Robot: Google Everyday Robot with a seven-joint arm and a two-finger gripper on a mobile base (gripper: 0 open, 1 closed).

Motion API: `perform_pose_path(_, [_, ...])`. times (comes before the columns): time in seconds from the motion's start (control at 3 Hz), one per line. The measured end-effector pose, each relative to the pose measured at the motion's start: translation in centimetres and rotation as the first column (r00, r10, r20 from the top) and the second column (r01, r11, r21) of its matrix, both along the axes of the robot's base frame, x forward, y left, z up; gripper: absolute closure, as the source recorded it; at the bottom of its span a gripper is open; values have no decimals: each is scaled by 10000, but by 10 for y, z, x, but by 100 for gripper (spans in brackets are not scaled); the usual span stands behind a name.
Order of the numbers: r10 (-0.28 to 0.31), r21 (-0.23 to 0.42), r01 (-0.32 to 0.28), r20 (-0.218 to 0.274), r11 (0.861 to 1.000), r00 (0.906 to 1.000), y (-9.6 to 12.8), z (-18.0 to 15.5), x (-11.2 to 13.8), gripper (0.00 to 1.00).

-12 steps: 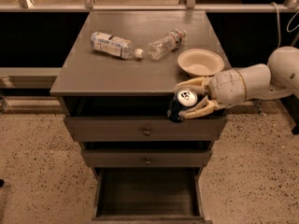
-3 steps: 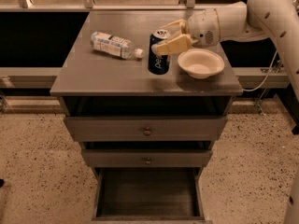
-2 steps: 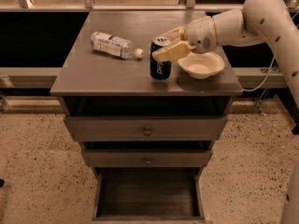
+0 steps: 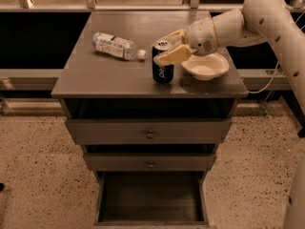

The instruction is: Pick pepsi can from bottom drawer and place on counter

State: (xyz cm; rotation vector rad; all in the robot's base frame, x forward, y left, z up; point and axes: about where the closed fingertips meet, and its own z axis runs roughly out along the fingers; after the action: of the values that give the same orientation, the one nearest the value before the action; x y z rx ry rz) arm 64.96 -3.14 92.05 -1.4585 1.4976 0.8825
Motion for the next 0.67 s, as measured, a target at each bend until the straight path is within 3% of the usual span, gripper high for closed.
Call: perform_pose_path(0.67, [95, 11, -95, -33, 10000, 9999, 6, -2, 0, 1])
